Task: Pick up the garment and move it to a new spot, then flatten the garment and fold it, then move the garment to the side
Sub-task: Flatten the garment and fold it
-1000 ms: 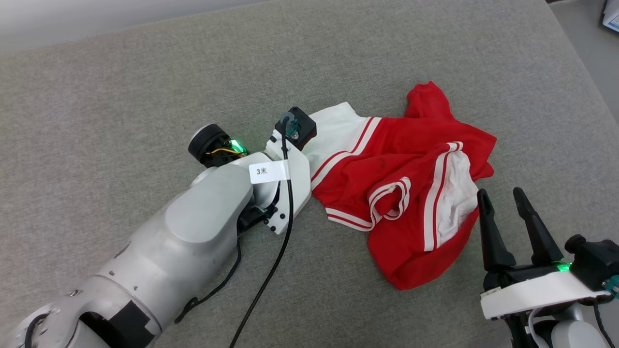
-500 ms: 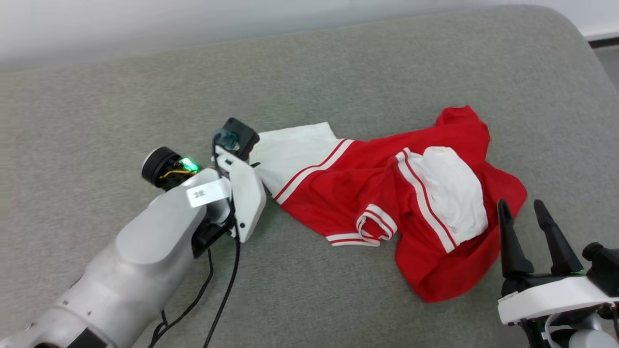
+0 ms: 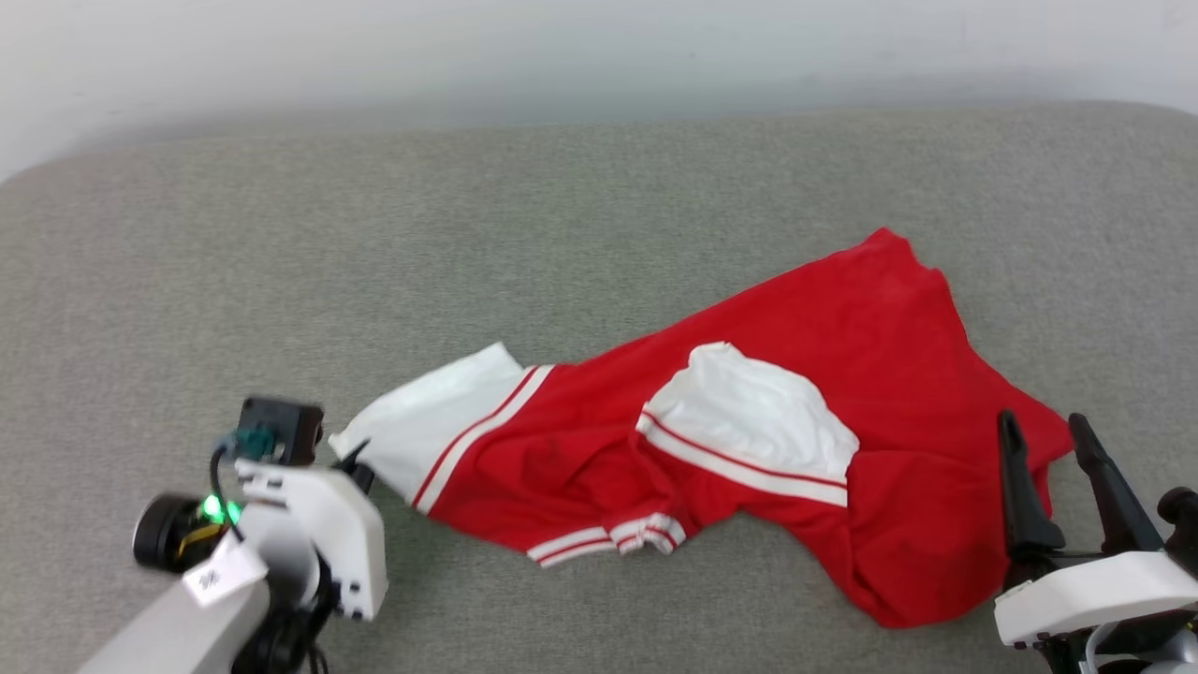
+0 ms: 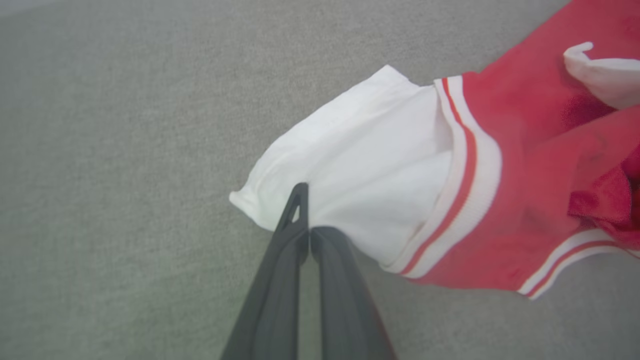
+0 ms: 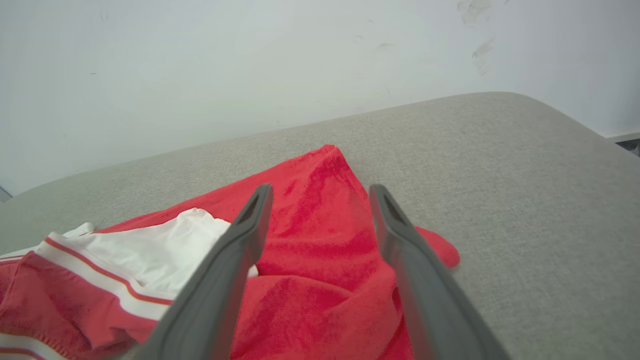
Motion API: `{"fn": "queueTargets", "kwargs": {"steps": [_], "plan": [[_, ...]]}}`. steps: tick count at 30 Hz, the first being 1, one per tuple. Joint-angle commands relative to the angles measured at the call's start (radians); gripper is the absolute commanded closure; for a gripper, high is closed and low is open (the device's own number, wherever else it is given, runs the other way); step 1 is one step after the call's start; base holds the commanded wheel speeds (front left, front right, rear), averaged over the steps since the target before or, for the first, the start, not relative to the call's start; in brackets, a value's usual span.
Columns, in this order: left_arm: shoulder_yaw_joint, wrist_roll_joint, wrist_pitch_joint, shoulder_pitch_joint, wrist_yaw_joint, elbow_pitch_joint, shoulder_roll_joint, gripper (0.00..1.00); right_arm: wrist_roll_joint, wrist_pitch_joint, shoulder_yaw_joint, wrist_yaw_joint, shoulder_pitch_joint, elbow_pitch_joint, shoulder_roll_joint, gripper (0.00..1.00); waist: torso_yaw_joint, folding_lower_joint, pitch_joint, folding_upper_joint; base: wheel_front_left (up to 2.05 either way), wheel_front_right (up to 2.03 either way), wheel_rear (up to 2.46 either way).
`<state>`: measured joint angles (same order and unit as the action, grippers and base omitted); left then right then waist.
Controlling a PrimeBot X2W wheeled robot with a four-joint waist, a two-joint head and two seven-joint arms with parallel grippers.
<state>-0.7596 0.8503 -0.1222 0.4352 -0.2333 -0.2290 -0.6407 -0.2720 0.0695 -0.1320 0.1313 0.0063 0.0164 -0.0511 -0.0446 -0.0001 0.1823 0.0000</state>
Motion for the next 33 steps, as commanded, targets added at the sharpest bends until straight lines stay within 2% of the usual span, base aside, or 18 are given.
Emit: {"fn": "queueTargets", "kwargs": {"steps": [1, 5, 10, 16, 17, 18, 28, 33], "plan": [[0.013, 0.019, 0.009, -0.057, -0.027, 0.033, -0.015, 1.00, 0.006, -0.008, -0.007, -0.001, 0.014, -0.002, 0.001, 0.00, 0.023, 0.0001, -0.018, 0.0000, 0.00, 0.00, 0.00], [0.043, 0.081, 0.029, -0.205, -0.096, 0.106, -0.045, 1.00, 0.013, -0.028, -0.015, -0.001, 0.020, -0.005, 0.001, 0.00, 0.048, 0.0001, -0.038, 0.0000, 0.00, 0.00, 0.00], [0.056, 0.132, 0.052, -0.325, -0.128, 0.139, -0.048, 1.00, 0.021, -0.048, -0.015, -0.001, 0.034, -0.003, 0.001, 0.00, 0.064, 0.0001, -0.061, 0.0000, 0.00, 0.00, 0.00], [0.055, 0.166, 0.092, -0.396, -0.136, 0.142, 0.003, 1.00, 0.028, -0.074, -0.016, -0.001, 0.044, 0.009, 0.001, 0.00, 0.077, 0.0001, -0.086, 0.0000, 0.00, 0.00, 0.00], [0.049, 0.168, 0.094, -0.396, -0.130, 0.139, 0.013, 0.68, 0.030, -0.076, -0.013, -0.001, 0.047, 0.011, 0.001, 0.00, 0.078, 0.0001, -0.090, 0.0000, 0.00, 0.00, 0.00], [0.052, 0.161, 0.108, -0.387, -0.131, 0.135, 0.018, 0.00, 0.030, -0.081, -0.010, -0.001, 0.049, 0.013, 0.001, 0.00, 0.079, 0.0001, -0.094, 0.0000, 0.00, 0.00, 0.00], [0.120, 0.061, 0.329, -0.324, -0.164, 0.163, 0.059, 0.00, 0.048, -0.137, 0.018, -0.001, 0.077, 0.048, 0.001, 0.00, 0.076, 0.0001, -0.143, 0.0000, 0.00, 0.00, 0.00], [0.161, -0.007, 0.377, -0.311, -0.181, 0.213, 0.073, 0.00, 0.054, -0.223, 0.089, -0.001, 0.078, 0.063, 0.002, 0.00, 0.077, 0.0001, -0.148, 0.0000, 0.00, 0.00, 0.00]]}}
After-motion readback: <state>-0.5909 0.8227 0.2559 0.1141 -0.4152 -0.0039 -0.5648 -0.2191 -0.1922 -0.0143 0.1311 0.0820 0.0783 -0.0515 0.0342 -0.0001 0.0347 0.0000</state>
